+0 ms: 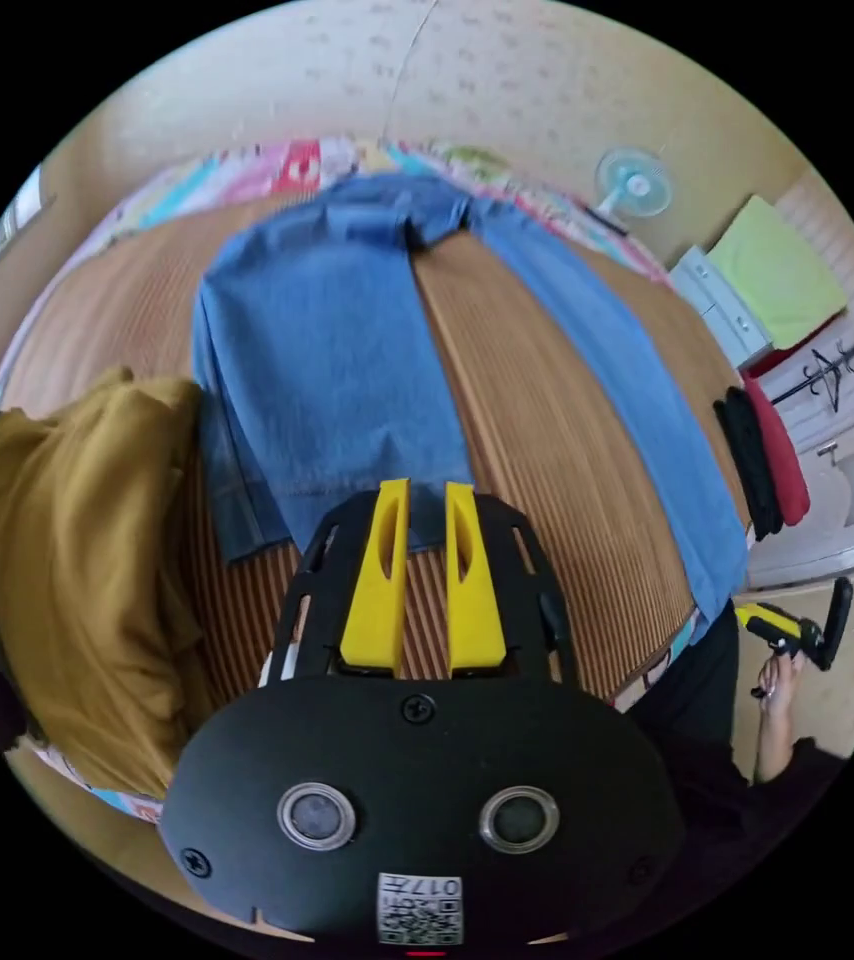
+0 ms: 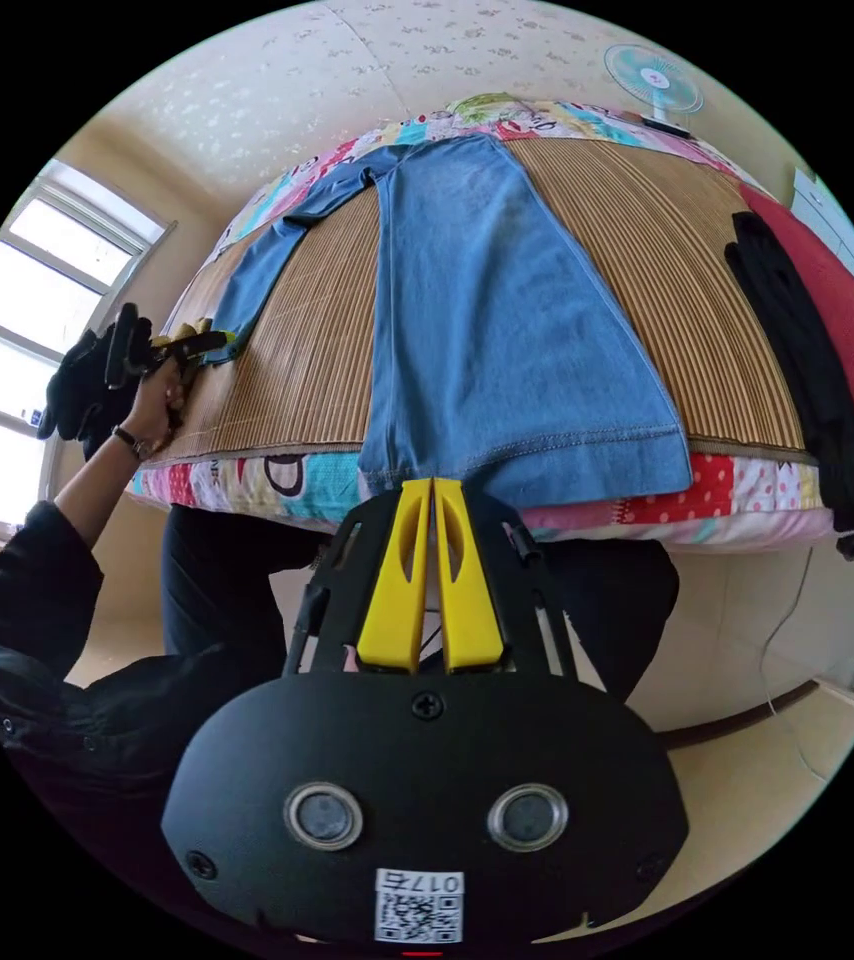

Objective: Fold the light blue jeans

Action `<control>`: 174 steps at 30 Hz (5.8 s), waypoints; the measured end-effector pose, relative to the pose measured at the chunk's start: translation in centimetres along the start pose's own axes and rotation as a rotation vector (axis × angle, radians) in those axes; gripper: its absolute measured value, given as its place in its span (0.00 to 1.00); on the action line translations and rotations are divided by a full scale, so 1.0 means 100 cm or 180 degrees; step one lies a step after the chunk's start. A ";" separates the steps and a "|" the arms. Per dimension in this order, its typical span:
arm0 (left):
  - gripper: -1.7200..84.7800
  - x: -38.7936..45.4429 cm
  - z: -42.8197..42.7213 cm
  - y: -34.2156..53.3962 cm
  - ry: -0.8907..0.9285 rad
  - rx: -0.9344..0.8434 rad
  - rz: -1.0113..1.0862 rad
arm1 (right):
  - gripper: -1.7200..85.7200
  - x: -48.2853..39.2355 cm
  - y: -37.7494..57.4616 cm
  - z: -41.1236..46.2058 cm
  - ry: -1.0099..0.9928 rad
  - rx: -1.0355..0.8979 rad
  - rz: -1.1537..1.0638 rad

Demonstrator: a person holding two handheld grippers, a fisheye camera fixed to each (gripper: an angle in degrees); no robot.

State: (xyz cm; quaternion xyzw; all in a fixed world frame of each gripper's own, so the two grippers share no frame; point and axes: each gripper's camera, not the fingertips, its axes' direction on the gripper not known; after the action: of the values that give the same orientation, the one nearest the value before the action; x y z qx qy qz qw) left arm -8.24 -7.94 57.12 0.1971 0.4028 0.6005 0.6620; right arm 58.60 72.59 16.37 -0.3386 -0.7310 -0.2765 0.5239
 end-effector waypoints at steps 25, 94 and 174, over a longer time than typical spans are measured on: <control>0.15 -0.087 -0.160 0.214 0.0522 0.0489 -0.0726 | 0.14 0.010 -0.046 -0.082 -0.1633 -0.0654 -0.0327; 0.18 0.170 -0.119 0.115 0.2164 -0.0929 0.0466 | 0.06 -0.140 0.100 -0.297 -0.0997 0.0622 -0.0988; 0.01 -0.062 -0.172 0.198 0.1544 -0.0223 -0.0679 | 0.09 0.017 0.001 -0.065 -0.1053 -0.0206 -0.0190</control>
State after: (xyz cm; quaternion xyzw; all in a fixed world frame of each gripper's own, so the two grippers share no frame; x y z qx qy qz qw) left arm -33.83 -13.71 63.45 -0.0193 0.5472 0.5705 0.6121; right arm 62.06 68.05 19.99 -0.3744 -0.8077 -0.2558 0.3769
